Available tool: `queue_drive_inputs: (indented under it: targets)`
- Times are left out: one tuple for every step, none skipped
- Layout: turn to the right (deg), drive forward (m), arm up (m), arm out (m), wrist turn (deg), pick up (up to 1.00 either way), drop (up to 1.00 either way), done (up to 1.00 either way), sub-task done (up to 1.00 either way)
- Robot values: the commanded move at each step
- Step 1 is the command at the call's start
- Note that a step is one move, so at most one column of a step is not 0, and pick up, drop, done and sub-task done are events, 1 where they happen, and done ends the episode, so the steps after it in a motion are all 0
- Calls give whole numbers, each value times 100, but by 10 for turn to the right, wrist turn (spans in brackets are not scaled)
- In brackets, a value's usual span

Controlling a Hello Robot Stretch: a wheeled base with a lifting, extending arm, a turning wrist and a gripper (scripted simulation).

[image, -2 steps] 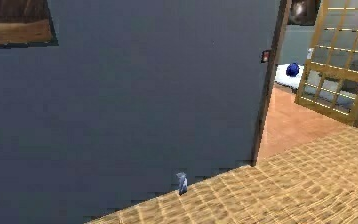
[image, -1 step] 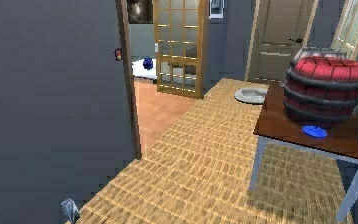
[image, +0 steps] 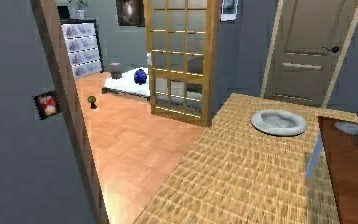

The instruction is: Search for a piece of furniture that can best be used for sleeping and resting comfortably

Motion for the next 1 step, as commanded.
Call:
queue_drive_inputs:
  targets:
    - [30, 0, 0, 0, 0, 0, 0, 0, 0]
